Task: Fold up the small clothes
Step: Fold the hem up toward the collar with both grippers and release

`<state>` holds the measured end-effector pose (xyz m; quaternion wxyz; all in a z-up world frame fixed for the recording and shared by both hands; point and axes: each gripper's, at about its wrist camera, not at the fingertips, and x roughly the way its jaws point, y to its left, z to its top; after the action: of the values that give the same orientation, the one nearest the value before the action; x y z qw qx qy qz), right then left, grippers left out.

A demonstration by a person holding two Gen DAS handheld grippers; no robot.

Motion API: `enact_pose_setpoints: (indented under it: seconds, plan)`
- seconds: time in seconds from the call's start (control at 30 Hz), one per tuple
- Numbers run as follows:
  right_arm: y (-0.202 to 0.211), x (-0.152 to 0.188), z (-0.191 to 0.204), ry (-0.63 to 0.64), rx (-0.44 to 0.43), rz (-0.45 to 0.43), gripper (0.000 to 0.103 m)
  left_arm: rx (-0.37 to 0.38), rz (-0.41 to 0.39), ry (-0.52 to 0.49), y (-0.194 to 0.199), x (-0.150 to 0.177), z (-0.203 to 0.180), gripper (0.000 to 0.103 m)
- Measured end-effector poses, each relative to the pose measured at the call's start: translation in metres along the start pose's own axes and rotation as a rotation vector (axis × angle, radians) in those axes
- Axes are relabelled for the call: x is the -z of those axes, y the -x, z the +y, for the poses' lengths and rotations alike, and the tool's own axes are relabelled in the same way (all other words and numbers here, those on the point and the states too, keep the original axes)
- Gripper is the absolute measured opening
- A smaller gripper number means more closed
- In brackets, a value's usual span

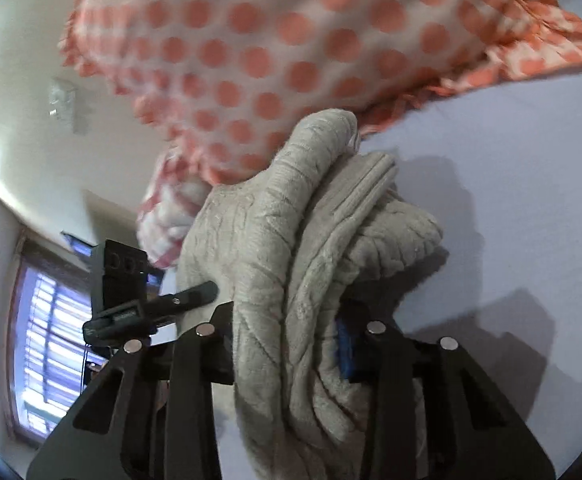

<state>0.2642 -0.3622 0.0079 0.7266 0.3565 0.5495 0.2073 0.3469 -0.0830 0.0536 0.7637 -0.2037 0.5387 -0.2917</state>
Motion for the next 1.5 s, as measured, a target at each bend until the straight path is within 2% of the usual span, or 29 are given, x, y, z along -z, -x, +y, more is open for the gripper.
enact_pose_setpoints:
  seconds: [0.1, 0.17, 0.23, 0.27, 0.3, 0.33, 0.37, 0.4, 0.43, 0.47, 0.5, 0.53, 0.57, 0.63, 0.7, 0.77, 0.83, 0.87, 0.9, 1.03, 1.07, 1.1, 1.13, 1.17, 1.2, 1.27, 1.37, 1.5]
  plan:
    - [-0.008, 0.013, 0.017, 0.008, -0.042, 0.026, 0.035, -0.027, -0.053, -0.033, 0.042, 0.018, -0.002, 0.039]
    - [-0.018, 0.022, 0.018, -0.024, -0.058, 0.054, 0.035, -0.037, -0.059, -0.020, 0.062, 0.026, 0.005, 0.040]
    - [-0.034, 0.031, 0.022, -0.013, 0.027, 0.091, 0.038, -0.098, -0.042, -0.021, 0.065, 0.032, 0.012, 0.043]
    - [-0.045, 0.036, 0.026, 0.008, 0.105, 0.110, 0.040, -0.166, -0.019, -0.014, 0.057, 0.034, 0.019, 0.045]
    - [-0.051, 0.039, 0.030, 0.030, 0.165, 0.110, 0.047, -0.213, 0.002, -0.008, 0.050, 0.037, 0.026, 0.052]
    - [-0.051, 0.043, 0.036, 0.060, 0.216, 0.089, 0.050, -0.228, 0.007, 0.009, 0.045, 0.040, 0.036, 0.054]
    - [-0.045, 0.044, 0.041, 0.086, 0.249, 0.069, 0.053, -0.200, -0.014, 0.023, 0.049, 0.042, 0.041, 0.054]
    - [-0.039, 0.045, 0.047, 0.111, 0.290, 0.045, 0.060, -0.183, -0.028, 0.031, 0.055, 0.044, 0.044, 0.054]
    - [-0.025, 0.048, 0.058, 0.159, 0.374, -0.013, 0.064, -0.179, -0.050, 0.031, 0.066, 0.047, 0.046, 0.054]
    - [-0.011, 0.051, 0.067, 0.195, 0.421, -0.070, 0.073, -0.199, -0.088, 0.011, 0.082, 0.053, 0.045, 0.054]
    - [0.001, 0.054, 0.075, 0.219, 0.432, -0.115, 0.077, -0.226, -0.127, -0.013, 0.095, 0.057, 0.041, 0.053]
    - [0.014, 0.059, 0.087, 0.240, 0.387, -0.142, 0.078, -0.256, -0.163, -0.036, 0.106, 0.061, 0.033, 0.053]
    - [0.018, 0.062, 0.093, 0.248, 0.345, -0.140, 0.082, -0.246, -0.194, -0.058, 0.118, 0.069, 0.024, 0.056]
    - [0.017, 0.067, 0.103, 0.264, 0.246, -0.103, 0.090, -0.175, -0.202, -0.089, 0.127, 0.084, 0.005, 0.061]
    - [-0.002, 0.073, 0.113, 0.270, 0.182, -0.042, 0.093, -0.104, -0.181, -0.108, 0.121, 0.096, -0.007, 0.065]
    - [-0.021, 0.074, 0.112, 0.263, 0.187, 0.004, 0.093, -0.065, -0.120, -0.108, 0.097, 0.103, -0.016, 0.065]
    - [-0.040, 0.076, 0.096, 0.235, 0.286, 0.053, 0.094, -0.118, -0.084, -0.104, 0.075, 0.104, -0.013, 0.065]
    - [-0.047, 0.078, 0.085, 0.218, 0.314, 0.078, 0.094, -0.156, -0.068, -0.089, 0.063, 0.104, -0.006, 0.062]
    - [-0.046, 0.082, 0.079, 0.226, 0.312, 0.063, 0.094, -0.163, -0.068, -0.081, 0.056, 0.104, -0.002, 0.060]
    - [-0.040, 0.094, 0.107, 0.323, 0.424, 0.024, 0.094, -0.222, -0.115, -0.133, 0.068, 0.115, -0.016, 0.060]
    - [-0.033, 0.101, 0.115, 0.349, 0.447, 0.003, 0.094, -0.257, -0.138, -0.160, 0.076, 0.124, -0.023, 0.064]
    - [-0.024, 0.109, 0.122, 0.373, 0.474, -0.017, 0.097, -0.300, -0.160, -0.183, 0.086, 0.133, -0.028, 0.076]
    - [-0.014, 0.124, 0.132, 0.415, 0.538, -0.048, 0.100, -0.366, -0.185, -0.202, 0.101, 0.148, -0.031, 0.084]
    - [-0.005, 0.136, 0.135, 0.438, 0.581, -0.065, 0.102, -0.426, -0.202, -0.206, 0.109, 0.156, -0.032, 0.098]
    - [0.001, 0.154, 0.142, 0.470, 0.653, -0.085, 0.102, -0.483, -0.223, -0.207, 0.117, 0.168, -0.030, 0.101]
    - [0.001, 0.183, 0.145, 0.509, 0.732, -0.067, 0.102, -0.571, -0.248, -0.189, 0.130, 0.194, -0.026, 0.101]
    - [-0.005, 0.221, 0.144, 0.527, 0.774, -0.038, 0.102, -0.580, -0.221, -0.139, 0.135, 0.228, -0.010, 0.101]
    - [-0.003, 0.247, 0.137, 0.476, 0.753, -0.054, 0.102, -0.605, -0.216, -0.126, 0.129, 0.260, 0.001, 0.101]
